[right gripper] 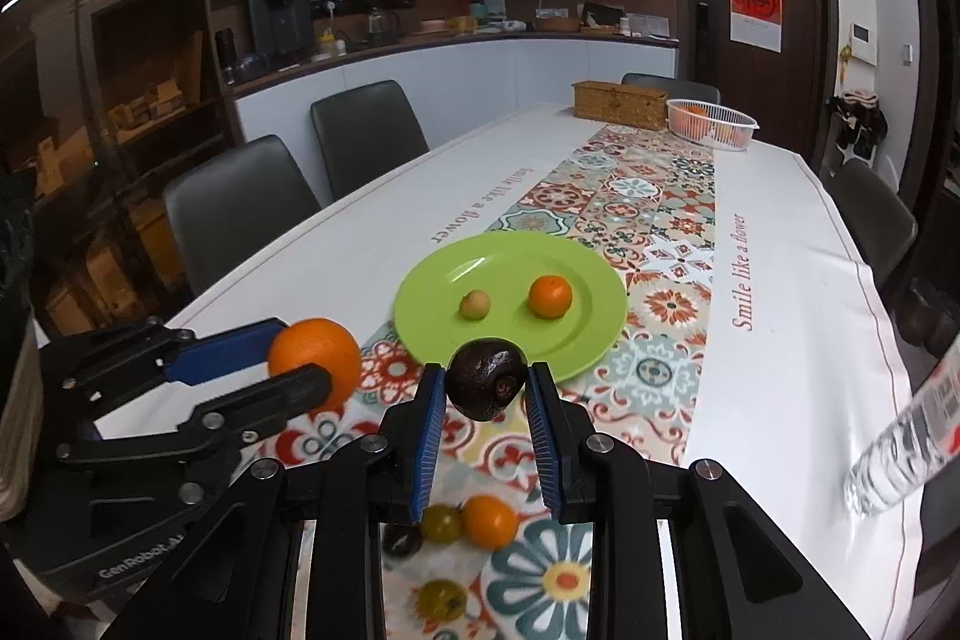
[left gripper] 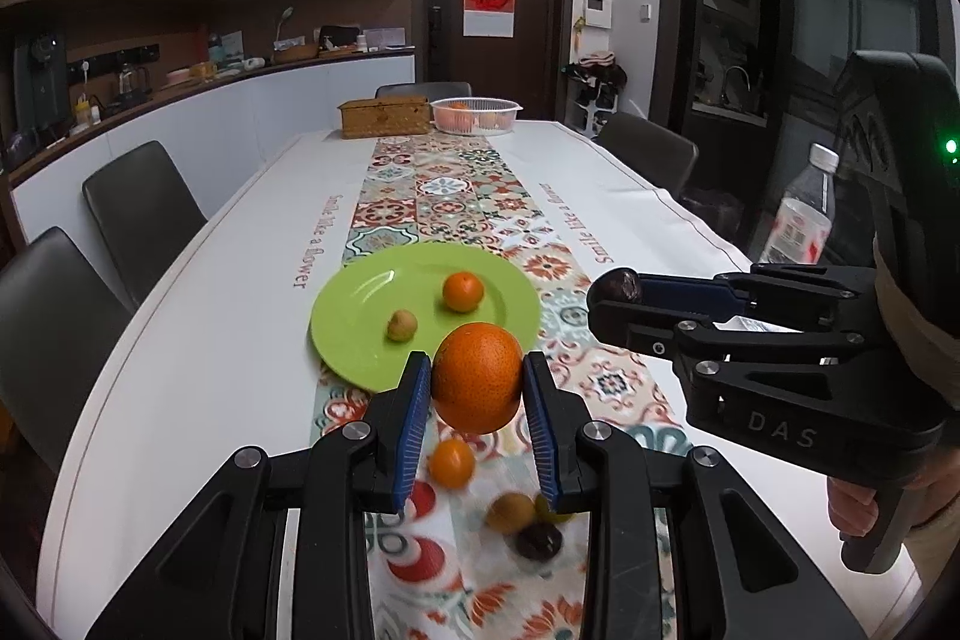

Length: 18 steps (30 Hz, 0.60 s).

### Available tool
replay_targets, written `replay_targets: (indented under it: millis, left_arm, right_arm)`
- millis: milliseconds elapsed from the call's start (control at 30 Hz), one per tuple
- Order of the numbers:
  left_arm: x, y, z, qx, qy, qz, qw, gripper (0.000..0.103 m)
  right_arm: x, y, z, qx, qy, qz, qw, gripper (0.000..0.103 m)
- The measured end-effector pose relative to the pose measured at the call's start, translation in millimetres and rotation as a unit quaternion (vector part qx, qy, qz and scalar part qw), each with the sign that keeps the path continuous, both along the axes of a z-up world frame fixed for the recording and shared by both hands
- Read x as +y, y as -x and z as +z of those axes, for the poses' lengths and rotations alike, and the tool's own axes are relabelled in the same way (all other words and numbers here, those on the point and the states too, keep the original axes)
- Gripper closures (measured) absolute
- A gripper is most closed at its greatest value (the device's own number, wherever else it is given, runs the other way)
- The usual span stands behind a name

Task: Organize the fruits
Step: 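Carry the orange and plum in both tools over the green plate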

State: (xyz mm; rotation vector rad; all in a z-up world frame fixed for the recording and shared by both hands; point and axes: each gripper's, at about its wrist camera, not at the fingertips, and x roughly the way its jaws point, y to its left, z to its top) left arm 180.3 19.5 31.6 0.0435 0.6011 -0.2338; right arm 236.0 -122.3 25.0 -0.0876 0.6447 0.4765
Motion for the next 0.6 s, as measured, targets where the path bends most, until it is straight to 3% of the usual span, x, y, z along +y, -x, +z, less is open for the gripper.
replay_targets:
  millis: [333, 600]
  left_arm:
    - [15, -55, -8, 0.019, 0.012, 0.003, 0.9997, 0.072]
    - [24, -100, -38, 0.065, 0.037, 0.003, 0.9972, 0.072]
  right_arm:
    - [16, -48, -4, 0.007, 0.02, -0.002, 1.0, 0.074]
    - [23, -85, -24, 0.032, 0.028, -0.005, 0.999, 0.074]
